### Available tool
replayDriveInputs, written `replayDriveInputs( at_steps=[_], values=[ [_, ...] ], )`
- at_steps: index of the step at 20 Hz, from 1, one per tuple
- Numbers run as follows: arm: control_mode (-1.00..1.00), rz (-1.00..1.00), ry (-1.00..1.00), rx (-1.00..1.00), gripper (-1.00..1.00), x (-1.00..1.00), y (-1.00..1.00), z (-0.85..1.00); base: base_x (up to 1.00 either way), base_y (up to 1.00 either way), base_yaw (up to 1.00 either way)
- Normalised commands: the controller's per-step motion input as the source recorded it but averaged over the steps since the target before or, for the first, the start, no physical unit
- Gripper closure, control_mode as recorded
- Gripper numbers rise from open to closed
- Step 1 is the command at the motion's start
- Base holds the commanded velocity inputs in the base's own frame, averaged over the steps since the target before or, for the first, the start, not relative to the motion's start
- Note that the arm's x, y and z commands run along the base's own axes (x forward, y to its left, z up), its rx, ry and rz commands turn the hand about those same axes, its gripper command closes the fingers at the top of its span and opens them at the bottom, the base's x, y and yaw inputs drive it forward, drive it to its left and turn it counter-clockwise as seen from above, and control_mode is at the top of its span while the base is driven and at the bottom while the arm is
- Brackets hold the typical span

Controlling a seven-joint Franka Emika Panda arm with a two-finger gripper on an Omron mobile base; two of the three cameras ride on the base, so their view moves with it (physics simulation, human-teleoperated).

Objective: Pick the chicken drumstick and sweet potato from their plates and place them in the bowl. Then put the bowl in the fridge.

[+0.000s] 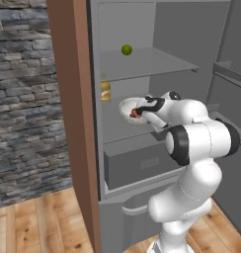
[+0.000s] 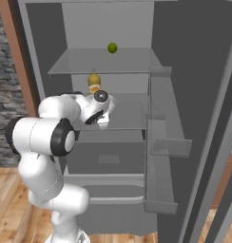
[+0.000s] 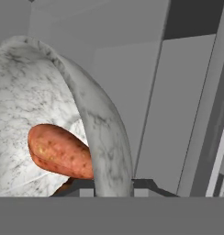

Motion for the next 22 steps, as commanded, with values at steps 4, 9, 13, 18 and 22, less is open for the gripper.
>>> replayDriveInputs(
  at_steps=[4, 9, 13, 18, 22],
  values=[
    [-1.0, 0.0, 0.02, 0.0, 1.0, 0.44, -0.02, -0.15, 0.0, 0.0, 0.0],
    [-1.0, 0.0, 0.0, 0.0, 1.0, 0.49, 0.01, -0.16, 0.0, 0.0, 0.0],
    [-1.0, 0.0, 0.0, 0.0, 1.0, 0.49, 0.03, -0.16, 0.0, 0.0, 0.0],
    [-1.0, 0.0, 0.01, 0.0, 1.0, 0.46, 0.03, -0.15, 0.0, 0.0, 0.0],
    [-1.0, 0.0, 0.01, 0.0, 1.0, 0.52, 0.01, -0.2, 0.0, 0.0, 0.0]
  ],
)
